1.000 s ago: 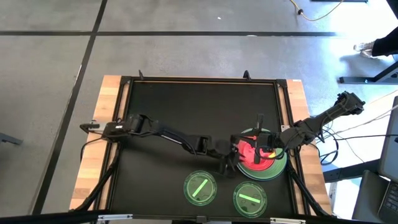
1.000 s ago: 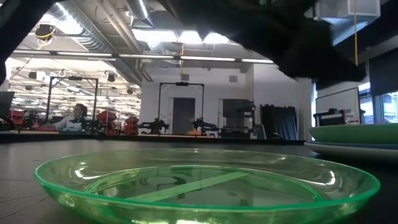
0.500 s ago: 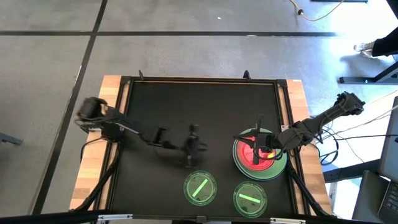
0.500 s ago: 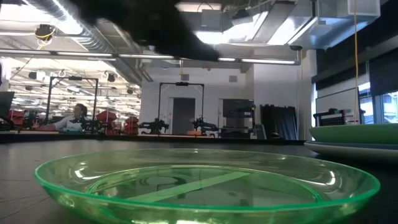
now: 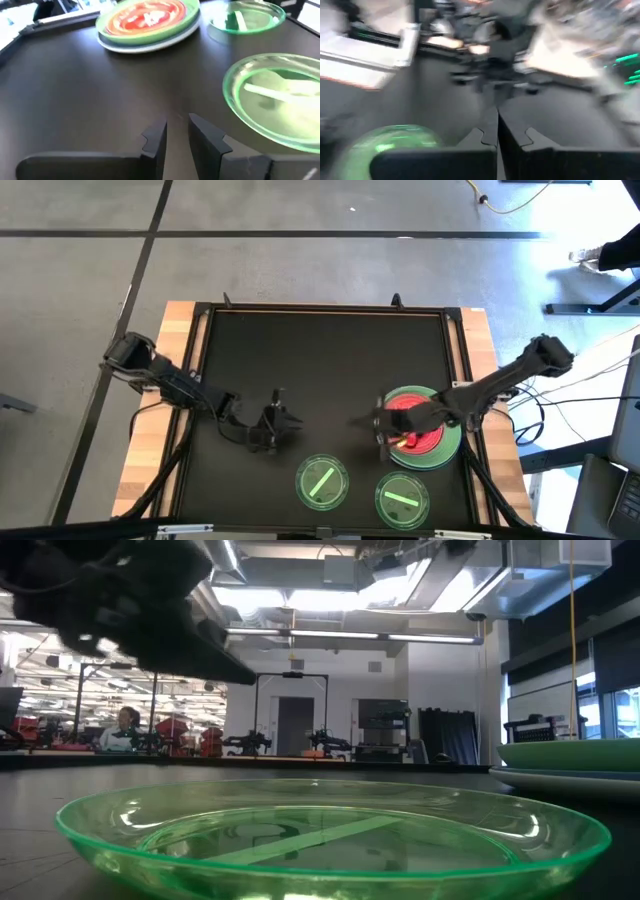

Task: Stack plastic plates
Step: Stack the left green plate on top of pink plate

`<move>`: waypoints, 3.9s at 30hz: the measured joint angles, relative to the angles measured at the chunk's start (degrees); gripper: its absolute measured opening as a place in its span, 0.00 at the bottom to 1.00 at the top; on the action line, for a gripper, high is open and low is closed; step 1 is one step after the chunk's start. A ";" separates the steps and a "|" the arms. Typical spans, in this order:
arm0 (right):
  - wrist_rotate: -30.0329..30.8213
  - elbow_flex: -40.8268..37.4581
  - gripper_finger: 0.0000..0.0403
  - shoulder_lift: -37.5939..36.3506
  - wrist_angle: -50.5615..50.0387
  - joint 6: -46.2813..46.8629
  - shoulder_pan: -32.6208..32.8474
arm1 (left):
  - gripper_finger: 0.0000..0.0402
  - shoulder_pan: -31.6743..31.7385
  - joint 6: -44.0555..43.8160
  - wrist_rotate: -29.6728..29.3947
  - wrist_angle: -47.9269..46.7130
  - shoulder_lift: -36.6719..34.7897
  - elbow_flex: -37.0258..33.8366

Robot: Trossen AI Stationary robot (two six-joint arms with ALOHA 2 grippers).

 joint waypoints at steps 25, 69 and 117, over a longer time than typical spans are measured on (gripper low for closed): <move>-14.04 11.63 0.42 33.62 -6.30 41.08 0.22 | 0.18 -14.44 -7.33 -0.27 -4.61 0.02 -0.60; 0.48 26.03 0.44 36.73 -39.35 36.77 -4.43 | 0.18 -14.30 -7.07 -2.02 -5.55 0.04 -0.60; -3.68 16.18 0.00 17.21 -42.46 34.15 -5.09 | 0.18 -14.30 -7.26 -3.44 -5.81 0.07 -0.60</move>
